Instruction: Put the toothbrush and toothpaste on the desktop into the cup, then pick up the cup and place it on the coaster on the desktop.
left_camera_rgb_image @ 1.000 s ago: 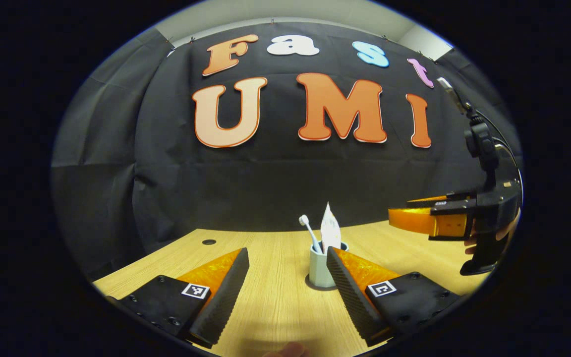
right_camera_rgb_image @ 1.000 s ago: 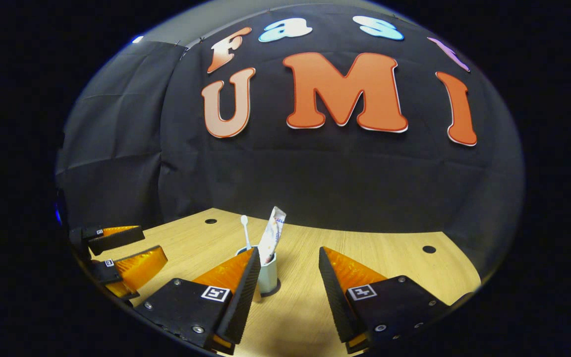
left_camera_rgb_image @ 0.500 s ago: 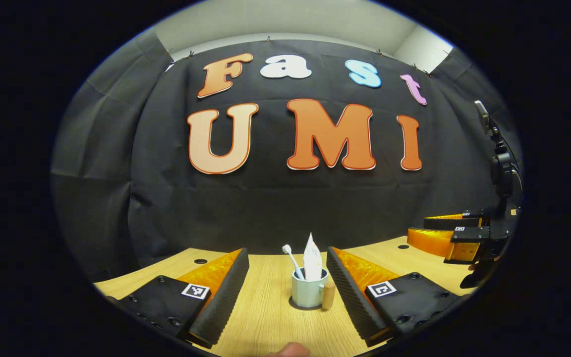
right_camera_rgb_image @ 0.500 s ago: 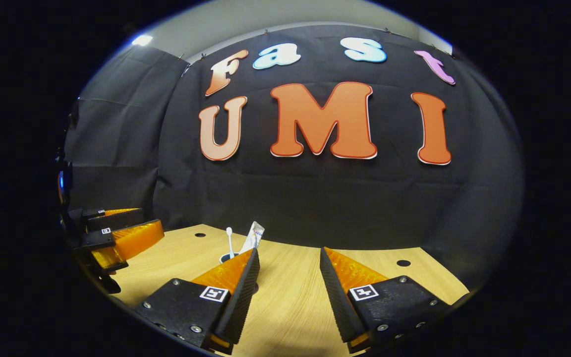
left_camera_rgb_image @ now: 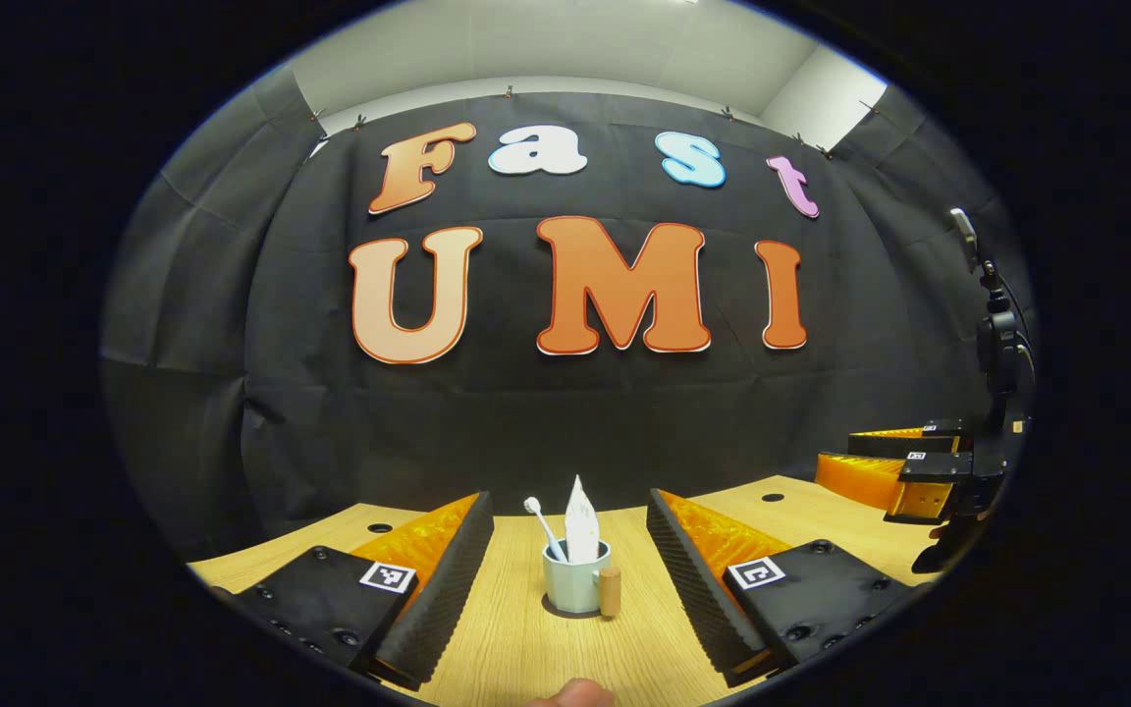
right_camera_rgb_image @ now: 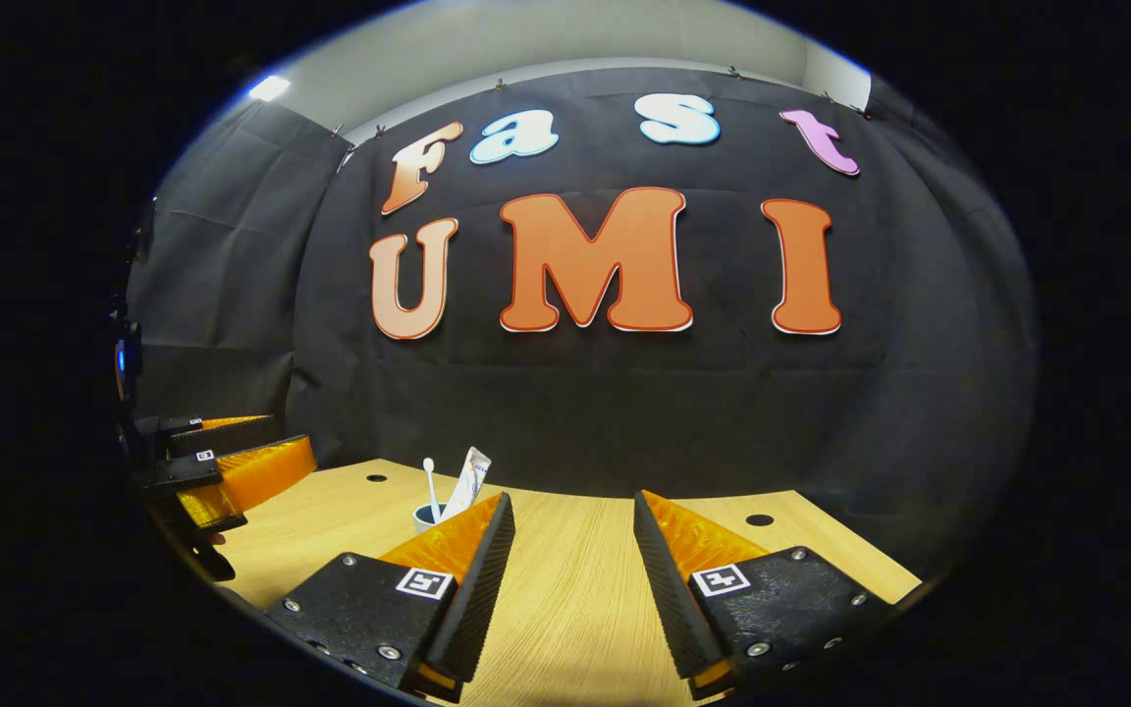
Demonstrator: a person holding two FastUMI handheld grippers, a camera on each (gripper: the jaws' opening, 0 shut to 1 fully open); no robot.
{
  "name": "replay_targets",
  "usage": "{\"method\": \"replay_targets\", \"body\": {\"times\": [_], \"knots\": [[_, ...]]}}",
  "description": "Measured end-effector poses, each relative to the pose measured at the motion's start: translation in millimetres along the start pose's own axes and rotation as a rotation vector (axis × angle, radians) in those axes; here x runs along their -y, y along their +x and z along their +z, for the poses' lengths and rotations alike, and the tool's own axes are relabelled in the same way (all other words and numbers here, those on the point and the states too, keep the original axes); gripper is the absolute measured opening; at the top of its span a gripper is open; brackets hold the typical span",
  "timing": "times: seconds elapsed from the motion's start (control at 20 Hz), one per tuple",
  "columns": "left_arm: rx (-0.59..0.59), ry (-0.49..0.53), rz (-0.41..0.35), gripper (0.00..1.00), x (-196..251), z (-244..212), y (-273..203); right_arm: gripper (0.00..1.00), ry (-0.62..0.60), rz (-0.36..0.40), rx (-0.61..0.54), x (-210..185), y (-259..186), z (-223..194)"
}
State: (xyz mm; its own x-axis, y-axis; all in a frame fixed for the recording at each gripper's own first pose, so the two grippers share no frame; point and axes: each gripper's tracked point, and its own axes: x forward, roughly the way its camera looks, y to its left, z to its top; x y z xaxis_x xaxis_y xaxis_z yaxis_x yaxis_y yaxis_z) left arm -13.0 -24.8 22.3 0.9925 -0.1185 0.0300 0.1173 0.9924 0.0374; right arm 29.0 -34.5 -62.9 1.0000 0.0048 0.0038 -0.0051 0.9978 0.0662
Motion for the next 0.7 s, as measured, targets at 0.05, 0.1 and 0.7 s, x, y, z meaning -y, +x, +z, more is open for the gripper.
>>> {"method": "replay_targets", "body": {"times": [0.05,0.1,0.7], "knots": [[-0.002,0.005,-0.004,1.00,2,0,-1,0.74,-0.007,-0.008,0.007,1,-3,2],[0.001,0.009,-0.006,1.00,3,1,-1,0.74,-0.014,-0.016,0.012,3,-7,3],[0.014,-0.010,0.010,1.00,1,0,9,0.74,-0.014,-0.042,0.026,19,-10,5]]}}
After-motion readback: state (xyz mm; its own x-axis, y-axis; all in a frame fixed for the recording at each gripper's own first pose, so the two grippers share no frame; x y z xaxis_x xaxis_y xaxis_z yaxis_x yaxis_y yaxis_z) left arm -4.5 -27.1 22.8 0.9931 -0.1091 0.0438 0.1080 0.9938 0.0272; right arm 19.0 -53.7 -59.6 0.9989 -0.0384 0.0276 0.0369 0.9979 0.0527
